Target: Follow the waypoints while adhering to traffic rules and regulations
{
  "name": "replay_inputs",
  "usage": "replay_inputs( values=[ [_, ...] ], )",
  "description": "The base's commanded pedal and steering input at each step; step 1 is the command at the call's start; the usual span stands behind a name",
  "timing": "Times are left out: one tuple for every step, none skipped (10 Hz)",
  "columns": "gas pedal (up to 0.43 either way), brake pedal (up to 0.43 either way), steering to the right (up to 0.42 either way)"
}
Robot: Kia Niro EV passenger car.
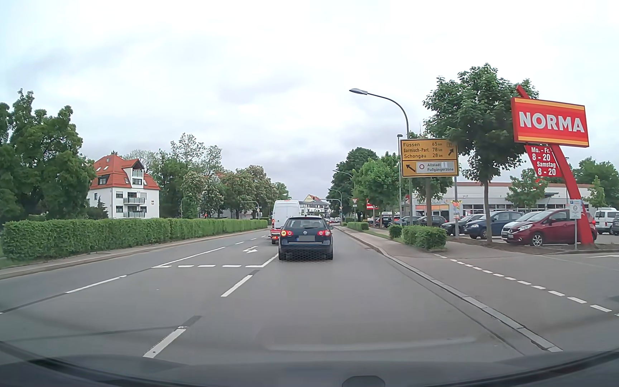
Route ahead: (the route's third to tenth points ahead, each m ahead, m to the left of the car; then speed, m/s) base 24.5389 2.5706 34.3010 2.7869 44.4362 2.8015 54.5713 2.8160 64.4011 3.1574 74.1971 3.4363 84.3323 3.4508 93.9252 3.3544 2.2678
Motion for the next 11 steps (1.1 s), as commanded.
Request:
replay_inputs(
  values=[
    [0.000, 0.213, 0.005],
    [0.000, 0.232, 0.006],
    [0.000, 0.256, 0.005],
    [0.000, 0.268, 0.005],
    [0.000, 0.268, 0.005],
    [0.000, 0.268, 0.005],
    [0.000, 0.268, 0.005],
    [0.000, 0.268, 0.005],
    [0.000, 0.268, 0.005],
    [0.000, 0.268, 0.005],
    [0.000, 0.268, 0.005]
  ],
)
